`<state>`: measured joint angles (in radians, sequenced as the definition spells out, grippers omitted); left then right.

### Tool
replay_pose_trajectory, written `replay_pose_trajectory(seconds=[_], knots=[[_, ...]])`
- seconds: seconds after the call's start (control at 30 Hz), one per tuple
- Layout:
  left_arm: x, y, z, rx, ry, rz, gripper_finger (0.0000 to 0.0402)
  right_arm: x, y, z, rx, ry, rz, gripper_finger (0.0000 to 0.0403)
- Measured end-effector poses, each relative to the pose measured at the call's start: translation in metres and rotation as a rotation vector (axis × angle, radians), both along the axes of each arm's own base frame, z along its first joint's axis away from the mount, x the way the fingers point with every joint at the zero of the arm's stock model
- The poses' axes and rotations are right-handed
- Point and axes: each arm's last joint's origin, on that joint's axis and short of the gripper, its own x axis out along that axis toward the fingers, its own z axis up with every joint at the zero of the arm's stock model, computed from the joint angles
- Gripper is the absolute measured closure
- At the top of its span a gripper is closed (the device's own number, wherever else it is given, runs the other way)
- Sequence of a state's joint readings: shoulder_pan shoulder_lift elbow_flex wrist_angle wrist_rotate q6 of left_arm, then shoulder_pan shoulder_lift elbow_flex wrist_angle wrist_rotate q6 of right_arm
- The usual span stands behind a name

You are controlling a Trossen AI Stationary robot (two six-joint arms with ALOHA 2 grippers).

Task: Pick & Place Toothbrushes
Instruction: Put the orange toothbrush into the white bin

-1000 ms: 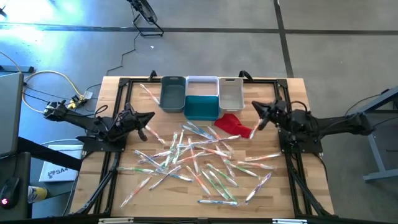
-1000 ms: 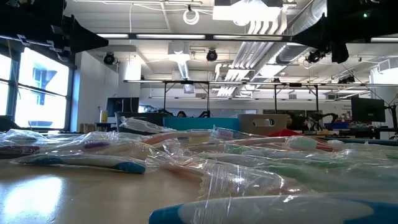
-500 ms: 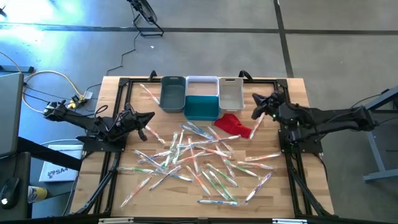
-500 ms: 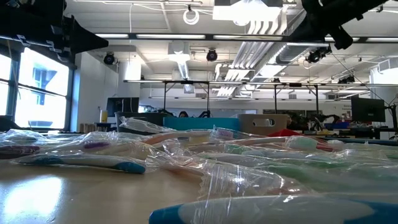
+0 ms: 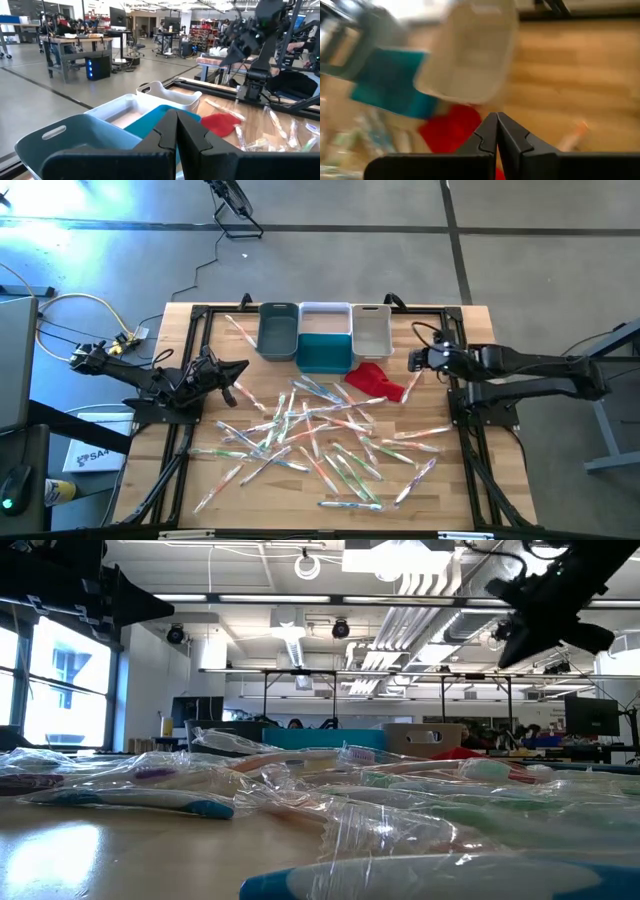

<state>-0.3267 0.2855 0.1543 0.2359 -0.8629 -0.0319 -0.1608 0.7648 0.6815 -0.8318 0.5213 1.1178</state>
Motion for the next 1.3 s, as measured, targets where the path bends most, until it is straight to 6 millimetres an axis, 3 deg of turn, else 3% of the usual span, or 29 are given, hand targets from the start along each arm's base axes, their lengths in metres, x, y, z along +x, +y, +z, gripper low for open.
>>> replay_pose_trajectory(seconds=[0.27,0.7,0.9,1.07,1.3], knots=[[0.0,0.0,0.0,-0.004,-0.001,0.012,0.0402,0.005,-0.013,-0.019,0.114,0.183,-0.041,0.0401],[0.0,0.0,0.0,-0.003,0.001,0.014,0.0402,0.028,-0.023,-0.038,0.065,0.404,0.148,0.0401],[0.0,0.0,0.0,-0.003,0.001,0.014,0.0402,0.032,-0.024,-0.041,0.053,0.432,0.188,0.0401],[0.0,0.0,0.0,-0.003,0.001,0.014,0.0402,0.03,-0.024,-0.042,0.151,0.362,0.081,0.0401],[0.0,0.0,0.0,-0.003,0.001,0.015,0.0402,0.024,-0.022,-0.045,0.194,0.413,0.037,0.0386]])
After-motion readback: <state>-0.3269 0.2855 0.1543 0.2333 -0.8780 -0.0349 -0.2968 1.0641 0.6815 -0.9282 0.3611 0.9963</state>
